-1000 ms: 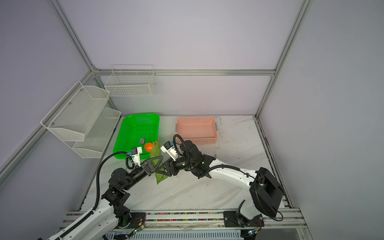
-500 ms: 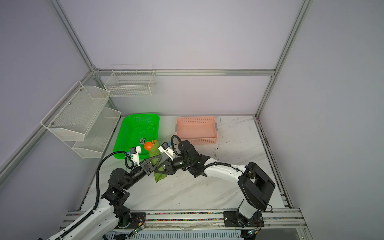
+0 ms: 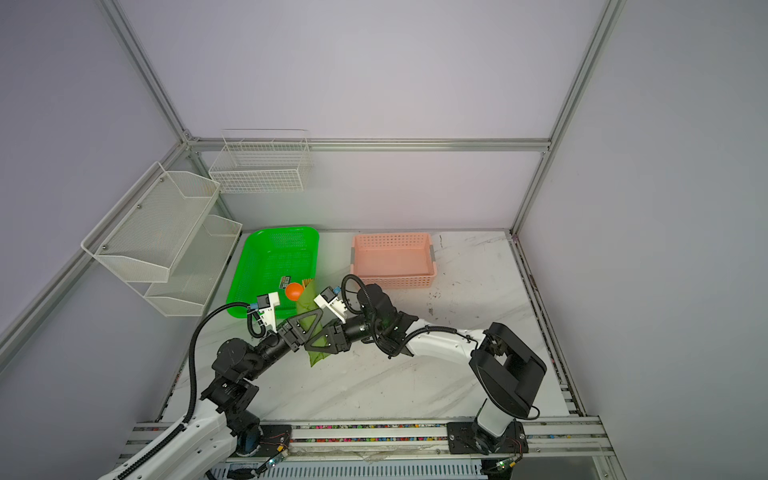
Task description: Place the utensils on the paper napkin and roll it up
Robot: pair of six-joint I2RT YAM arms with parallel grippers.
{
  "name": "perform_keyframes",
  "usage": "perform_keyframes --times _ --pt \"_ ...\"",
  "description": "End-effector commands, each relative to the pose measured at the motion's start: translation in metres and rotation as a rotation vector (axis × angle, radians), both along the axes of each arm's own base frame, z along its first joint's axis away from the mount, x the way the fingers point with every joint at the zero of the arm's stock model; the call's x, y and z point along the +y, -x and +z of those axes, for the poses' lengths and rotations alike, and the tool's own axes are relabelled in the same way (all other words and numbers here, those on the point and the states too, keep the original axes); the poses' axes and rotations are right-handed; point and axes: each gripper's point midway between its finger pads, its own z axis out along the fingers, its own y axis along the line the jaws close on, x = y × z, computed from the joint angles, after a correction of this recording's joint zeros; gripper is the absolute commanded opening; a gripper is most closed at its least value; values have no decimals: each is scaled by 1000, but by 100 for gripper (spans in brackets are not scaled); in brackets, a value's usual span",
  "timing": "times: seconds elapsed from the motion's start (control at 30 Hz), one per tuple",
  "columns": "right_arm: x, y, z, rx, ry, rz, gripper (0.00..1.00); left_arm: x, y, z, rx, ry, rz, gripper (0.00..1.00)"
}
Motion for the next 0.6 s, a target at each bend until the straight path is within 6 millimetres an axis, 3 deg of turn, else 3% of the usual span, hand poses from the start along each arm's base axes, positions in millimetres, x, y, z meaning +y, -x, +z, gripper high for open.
perform_keyframes --times 0.0,0.03,0.17,0.2,0.37,0.5,0.57 --pt "-2 13 6 -5 -42 63 41 3 6 59 -135 55 2 0" --pt "-2 13 5 -6 -39 60 39 3 6 58 -136 54 4 0" --pt "-2 13 0 3 -25 56 0 3 5 58 -135 54 6 0" --pt "-2 13 -1 6 -25 55 0 3 5 60 -141 55 7 0" --pt "-4 14 2 8 -42 49 0 3 5 61 -143 50 11 0" --pt "-6 13 2 6 -36 33 35 5 5 62 -148 49 19 0" --pt "-7 13 0 11 -33 30 38 5 5 63 -151 50 21 0"
